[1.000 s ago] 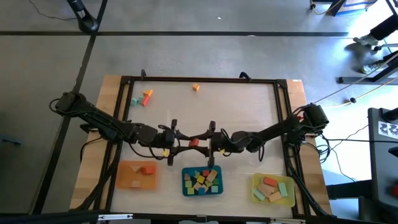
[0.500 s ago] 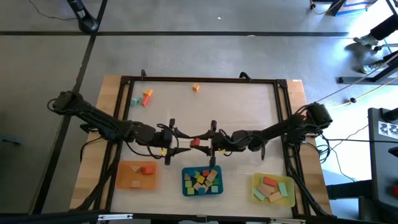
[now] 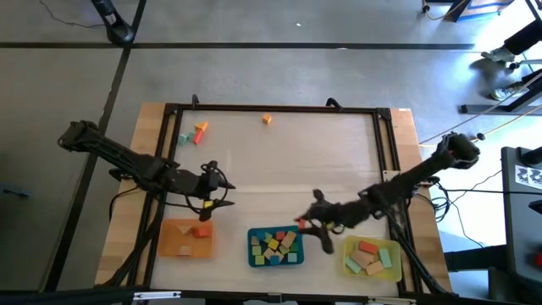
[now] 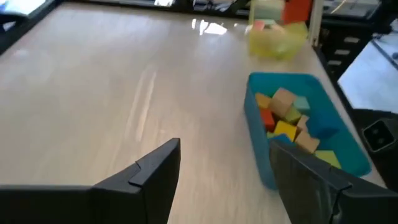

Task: Sort blocks by size
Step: Put the orange rectangular block into the yellow bin

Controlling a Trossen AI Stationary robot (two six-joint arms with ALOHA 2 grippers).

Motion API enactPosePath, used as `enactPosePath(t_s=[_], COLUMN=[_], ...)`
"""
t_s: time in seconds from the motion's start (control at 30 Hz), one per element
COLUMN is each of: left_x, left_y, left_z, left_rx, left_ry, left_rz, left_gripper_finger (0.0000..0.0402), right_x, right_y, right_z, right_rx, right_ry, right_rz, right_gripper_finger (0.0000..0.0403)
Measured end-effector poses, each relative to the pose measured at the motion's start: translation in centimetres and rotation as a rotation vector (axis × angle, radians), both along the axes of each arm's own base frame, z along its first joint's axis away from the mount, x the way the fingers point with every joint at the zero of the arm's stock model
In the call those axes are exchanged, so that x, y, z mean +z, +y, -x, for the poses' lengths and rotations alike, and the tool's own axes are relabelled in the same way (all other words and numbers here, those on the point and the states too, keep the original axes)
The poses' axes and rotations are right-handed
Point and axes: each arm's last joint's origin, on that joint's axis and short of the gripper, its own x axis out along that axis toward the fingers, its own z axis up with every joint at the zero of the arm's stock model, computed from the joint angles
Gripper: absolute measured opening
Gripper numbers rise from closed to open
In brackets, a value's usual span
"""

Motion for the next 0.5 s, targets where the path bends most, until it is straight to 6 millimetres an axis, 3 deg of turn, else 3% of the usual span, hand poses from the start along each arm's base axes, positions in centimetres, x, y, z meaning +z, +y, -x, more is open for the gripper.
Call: enactPosePath(t_s=[0.17,0.33,0.5], left_x=[-0.4,-0.7,-0.6], left_y=[0.0,0.0,0.0], left_z=[-0.2,-0.3,-0.3], left_rx=[0.020,0.029,0.040], left_ry=[0.026,0.040,0.036], left_rz=[-0.007,-0.014,-0.021], left_gripper_finger=[0.0228,0.0227,0.0229], right_x=[-0.9,-2.7,-3.7], right_y=[2.3,3.7,4.4], right_z=[3.9,7.2,10.0], right_rx=[-0.026,-0.203,-0.365], right_ry=[0.278,0.565,0.693], right_rz=[-0.181,-0.315,-0.333], right_gripper_finger=[0.0142,0.0137,0.0140])
